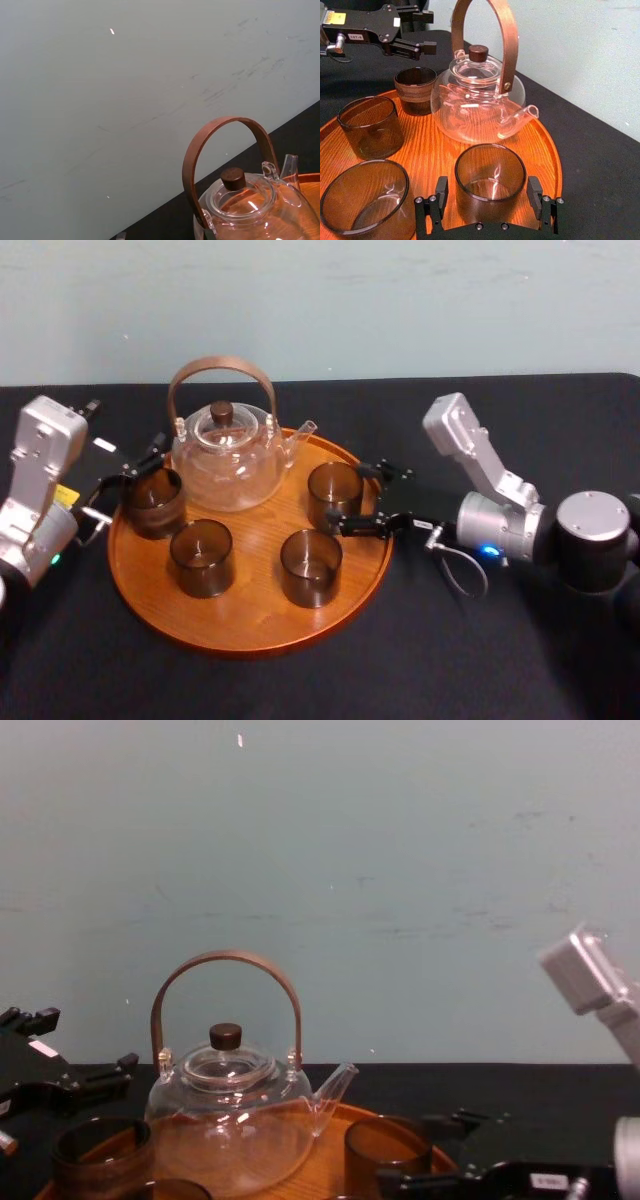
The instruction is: Pick up the glass from the table and place it on the tray.
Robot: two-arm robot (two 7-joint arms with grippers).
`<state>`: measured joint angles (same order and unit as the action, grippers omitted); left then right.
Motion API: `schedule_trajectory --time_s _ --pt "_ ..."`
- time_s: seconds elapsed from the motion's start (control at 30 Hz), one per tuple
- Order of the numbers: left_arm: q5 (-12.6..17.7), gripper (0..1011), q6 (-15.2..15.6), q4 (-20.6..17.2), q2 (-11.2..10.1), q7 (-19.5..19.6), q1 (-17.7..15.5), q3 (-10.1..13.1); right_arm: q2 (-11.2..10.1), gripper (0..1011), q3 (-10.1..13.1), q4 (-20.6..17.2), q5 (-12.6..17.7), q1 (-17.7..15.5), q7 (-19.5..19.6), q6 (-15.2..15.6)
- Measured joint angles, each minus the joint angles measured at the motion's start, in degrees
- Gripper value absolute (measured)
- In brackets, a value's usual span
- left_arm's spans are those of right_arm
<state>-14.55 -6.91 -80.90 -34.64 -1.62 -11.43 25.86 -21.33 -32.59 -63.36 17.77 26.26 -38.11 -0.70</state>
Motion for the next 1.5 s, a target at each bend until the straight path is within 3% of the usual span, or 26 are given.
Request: schedule_trajectory --time_s 0.23,0.47,0.53,0.8,1.07,1.27,1.5 --pt "0.00 1001 0.00 0.00 0.00 0.00 0.00 0.00 -3.31 1002 1.89 -5.10 1.65 -3.64 0.75 0.72" --pt "0.00 1001 0.00 0.00 0.00 0.00 0.00 0.00 -7.55 1002 4.25 -11.44 3.50 -8.24 1.69 0.90" --pt "0.00 1001 0.00 0.00 0.00 0.00 0.01 0.00 -9.62 1002 5.53 -14.42 4.40 -10.50 2.09 0.79" --pt "0.00 1001 0.00 0.00 0.00 0.00 0.00 0.00 -13.01 1002 8.67 -19.37 5.88 -15.07 4.21 -0.31" --pt "0.00 1001 0.00 0.00 0.00 0.00 0.00 0.00 -12.81 1003 12.19 -21.51 4.04 -18.00 10.64 -2.38" --pt "0.00 1001 0.00 0.00 0.00 0.00 0.00 0.00 -10.69 1002 14.41 -21.76 1.04 -19.33 16.16 -4.35" --pt "0.00 1001 0.00 0.00 0.00 0.00 0.00 0.00 -8.03 1002 16.01 -20.51 -0.54 -19.78 19.90 -5.62"
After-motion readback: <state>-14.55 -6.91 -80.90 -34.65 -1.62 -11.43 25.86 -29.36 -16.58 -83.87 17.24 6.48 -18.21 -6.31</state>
